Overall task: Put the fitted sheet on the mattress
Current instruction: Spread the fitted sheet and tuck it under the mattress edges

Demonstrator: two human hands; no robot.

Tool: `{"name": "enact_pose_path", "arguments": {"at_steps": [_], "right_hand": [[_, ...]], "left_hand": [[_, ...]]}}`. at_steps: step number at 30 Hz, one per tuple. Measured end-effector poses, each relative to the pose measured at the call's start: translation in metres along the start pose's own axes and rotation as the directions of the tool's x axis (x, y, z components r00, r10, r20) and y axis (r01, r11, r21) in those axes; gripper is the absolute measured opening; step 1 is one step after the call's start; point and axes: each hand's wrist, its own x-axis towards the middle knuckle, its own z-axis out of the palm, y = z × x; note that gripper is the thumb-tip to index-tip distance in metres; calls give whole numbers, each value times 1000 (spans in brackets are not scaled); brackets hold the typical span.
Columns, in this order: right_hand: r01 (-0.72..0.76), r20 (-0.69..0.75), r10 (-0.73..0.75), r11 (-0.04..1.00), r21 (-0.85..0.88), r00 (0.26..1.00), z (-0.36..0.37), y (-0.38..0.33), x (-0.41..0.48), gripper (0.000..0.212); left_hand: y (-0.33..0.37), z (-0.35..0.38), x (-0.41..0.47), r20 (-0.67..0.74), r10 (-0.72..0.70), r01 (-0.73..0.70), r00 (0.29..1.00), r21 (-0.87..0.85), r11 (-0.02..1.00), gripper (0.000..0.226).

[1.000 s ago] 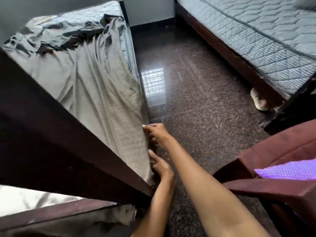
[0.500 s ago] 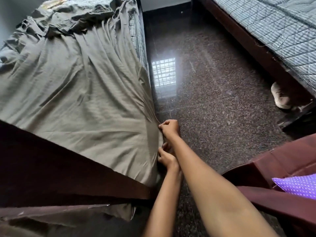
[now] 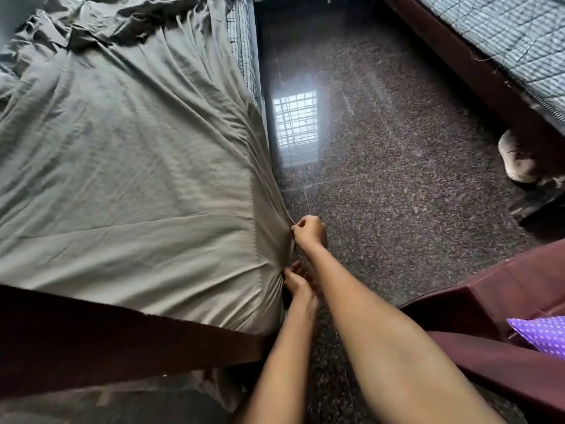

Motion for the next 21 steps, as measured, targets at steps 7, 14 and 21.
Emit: {"name": "enact_pose_path", "arguments": {"at_steps": [7, 14, 21], "right_hand": [[-272, 203, 201, 863, 427, 958, 10, 30, -5, 21], [-189, 342, 83, 938, 291, 936, 20, 29, -16, 25], [-225, 22, 232, 912, 342, 972, -15, 40, 6, 32]], "left_hand": [[-19, -44, -10, 49, -230, 231, 972, 3, 973, 21], [0, -33, -13, 104, -320, 336, 942, -218, 916, 30], [-11, -23, 5, 81, -440, 445, 894, -57, 894, 23]]}}
